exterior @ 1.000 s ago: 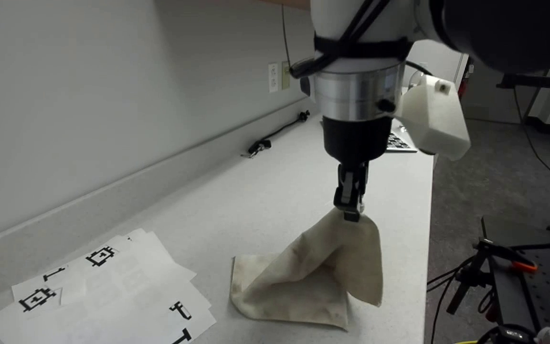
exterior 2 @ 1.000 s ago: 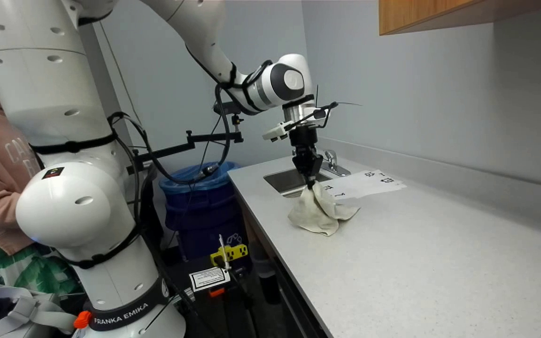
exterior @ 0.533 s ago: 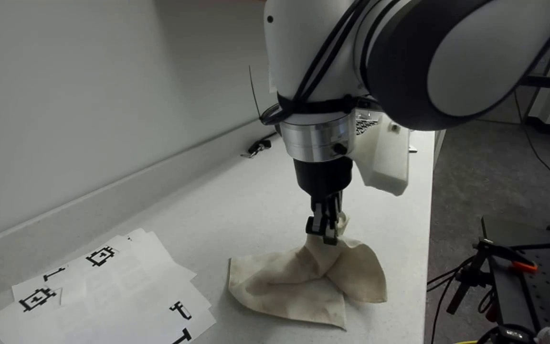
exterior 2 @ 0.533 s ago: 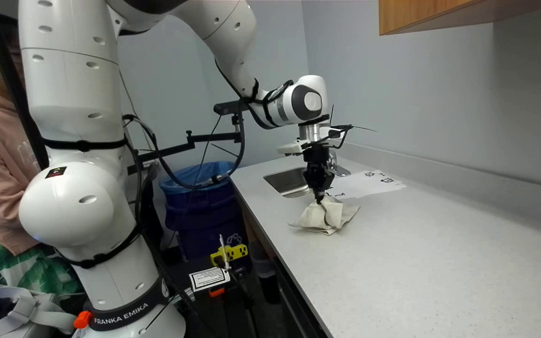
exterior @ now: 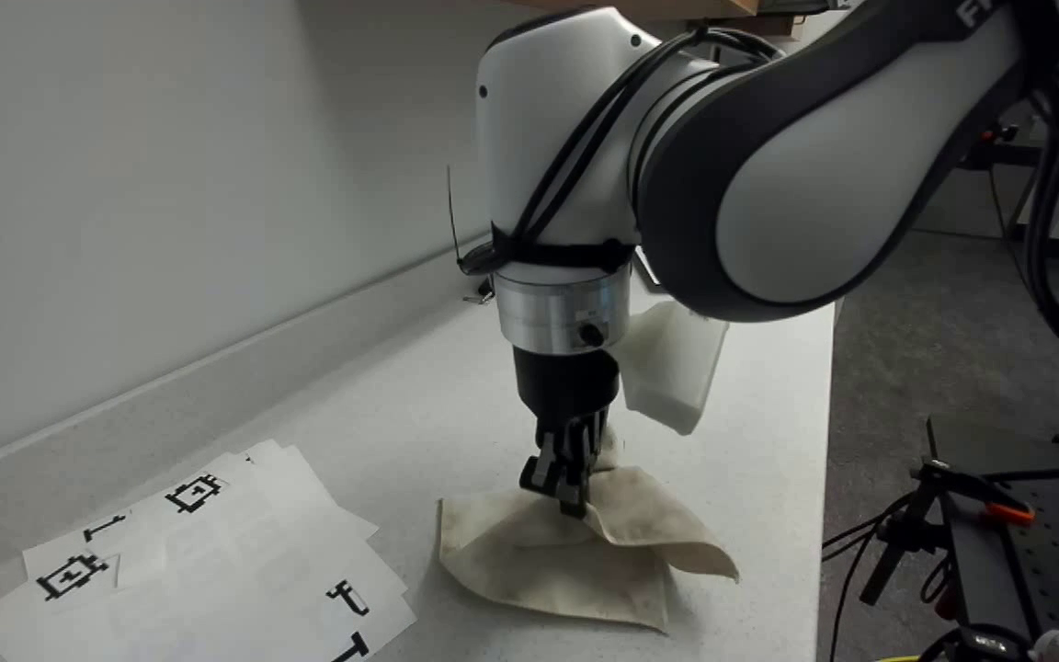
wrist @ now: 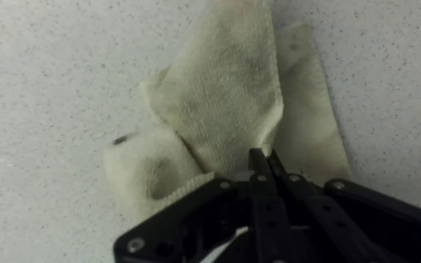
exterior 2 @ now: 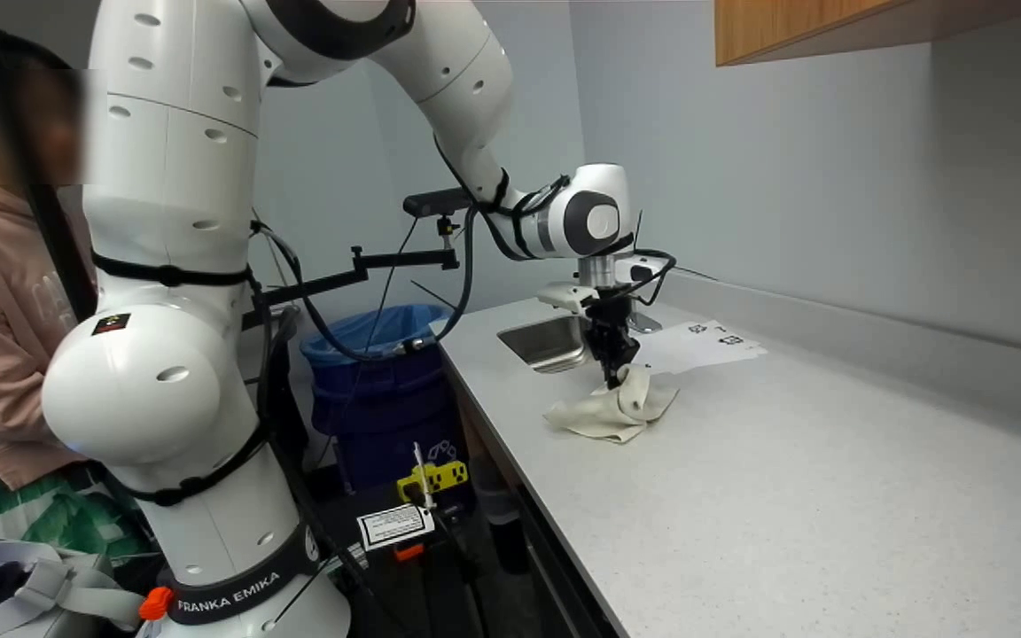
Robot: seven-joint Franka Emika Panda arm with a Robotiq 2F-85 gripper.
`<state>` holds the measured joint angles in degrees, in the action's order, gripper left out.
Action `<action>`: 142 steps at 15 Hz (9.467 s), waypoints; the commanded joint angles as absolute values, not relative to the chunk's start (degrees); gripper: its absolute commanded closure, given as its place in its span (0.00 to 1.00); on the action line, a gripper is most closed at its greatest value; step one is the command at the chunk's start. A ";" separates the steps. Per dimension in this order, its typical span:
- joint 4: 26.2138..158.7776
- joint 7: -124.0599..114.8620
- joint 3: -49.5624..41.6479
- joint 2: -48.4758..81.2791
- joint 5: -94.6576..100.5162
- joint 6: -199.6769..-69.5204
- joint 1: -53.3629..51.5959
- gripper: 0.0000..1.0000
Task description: Use the white cloth to wipe the table
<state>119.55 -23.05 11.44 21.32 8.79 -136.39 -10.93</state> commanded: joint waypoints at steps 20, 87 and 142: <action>124.78 -31.46 -5.62 26.14 7.91 -155.07 -15.12 0.99; 120.22 -41.00 -2.67 29.79 11.44 -156.23 -18.76 0.99; 131.62 -32.32 3.71 11.40 12.83 -140.75 -19.47 0.99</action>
<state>129.41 -36.24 2.23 16.87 13.03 -144.78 -20.93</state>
